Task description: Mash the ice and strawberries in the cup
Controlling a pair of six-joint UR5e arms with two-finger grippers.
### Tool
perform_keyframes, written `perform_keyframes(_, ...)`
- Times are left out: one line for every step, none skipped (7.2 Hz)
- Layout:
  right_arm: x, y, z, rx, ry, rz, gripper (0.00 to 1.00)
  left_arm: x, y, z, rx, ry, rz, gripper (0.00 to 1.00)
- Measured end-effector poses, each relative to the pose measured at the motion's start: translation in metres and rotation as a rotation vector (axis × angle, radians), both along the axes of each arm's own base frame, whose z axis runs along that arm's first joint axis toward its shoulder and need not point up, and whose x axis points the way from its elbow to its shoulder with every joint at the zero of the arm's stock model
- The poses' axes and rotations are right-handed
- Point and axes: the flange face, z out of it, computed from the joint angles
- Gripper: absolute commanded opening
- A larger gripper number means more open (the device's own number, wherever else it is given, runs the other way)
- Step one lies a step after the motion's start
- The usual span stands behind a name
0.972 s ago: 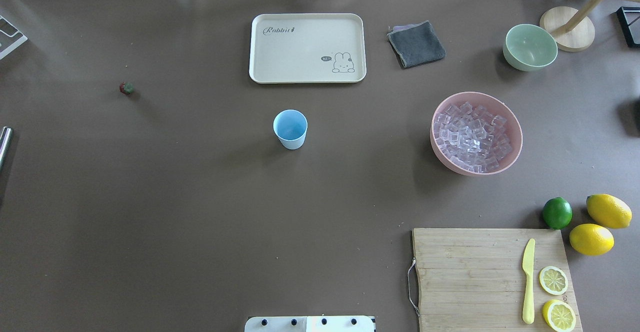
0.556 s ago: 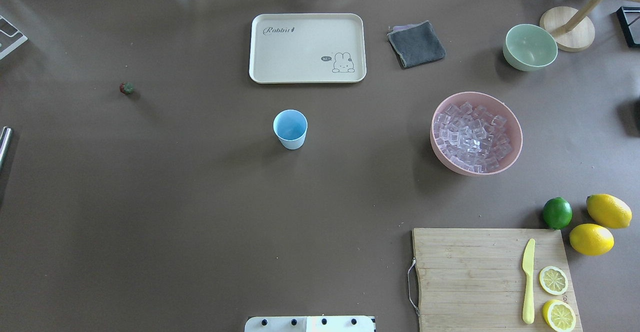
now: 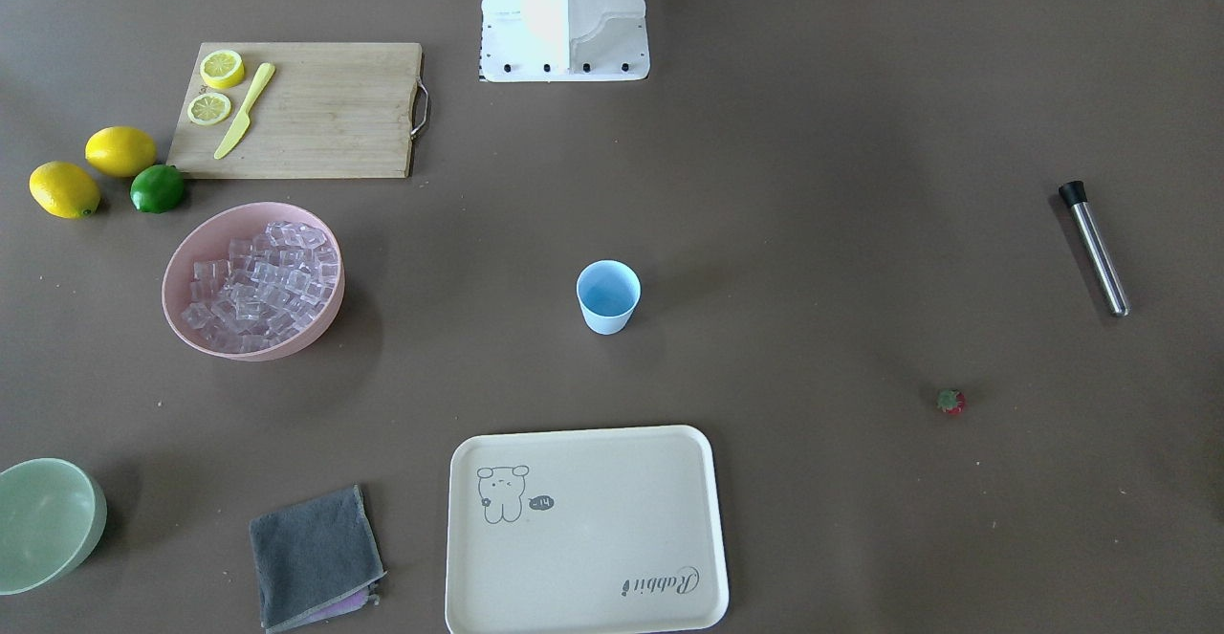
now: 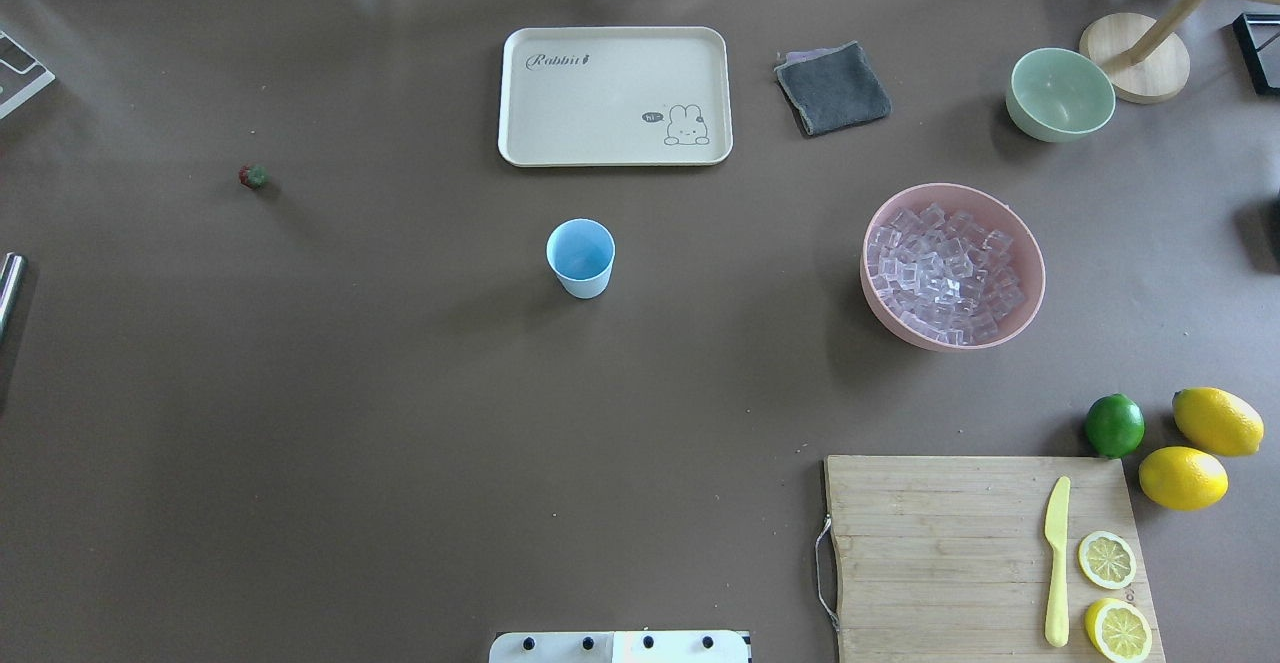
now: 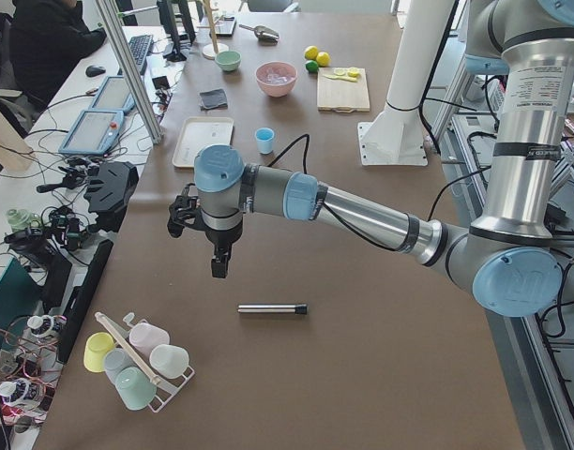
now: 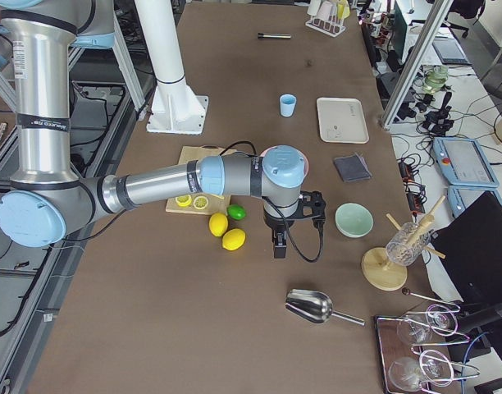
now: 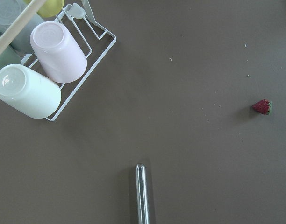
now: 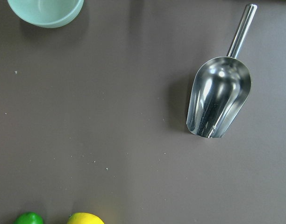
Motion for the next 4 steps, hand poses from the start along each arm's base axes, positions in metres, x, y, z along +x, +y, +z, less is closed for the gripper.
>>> perform_keyframes(-0.015, -0.003, -0.013, -0.001, -0.004, 0.008, 1.0, 0.0, 0.003, -0.001, 0.001, 0.001, -0.001, 0.99)
perform_keyframes(-0.037, -0.006, -0.035, 0.014, -0.012, 0.019, 1.0, 0.0, 0.005, -0.002, 0.001, 0.001, -0.001, 0.98)
perform_keyframes(-0.065, -0.008, -0.056, 0.041, -0.026, 0.012, 1.0, 0.0, 0.005, -0.002, 0.003, 0.001, -0.001, 0.99)
perform_keyframes(-0.095, -0.009, -0.076, 0.104, -0.048, -0.023, 1.0, 0.0, 0.005, -0.002, 0.003, -0.002, -0.002, 0.99)
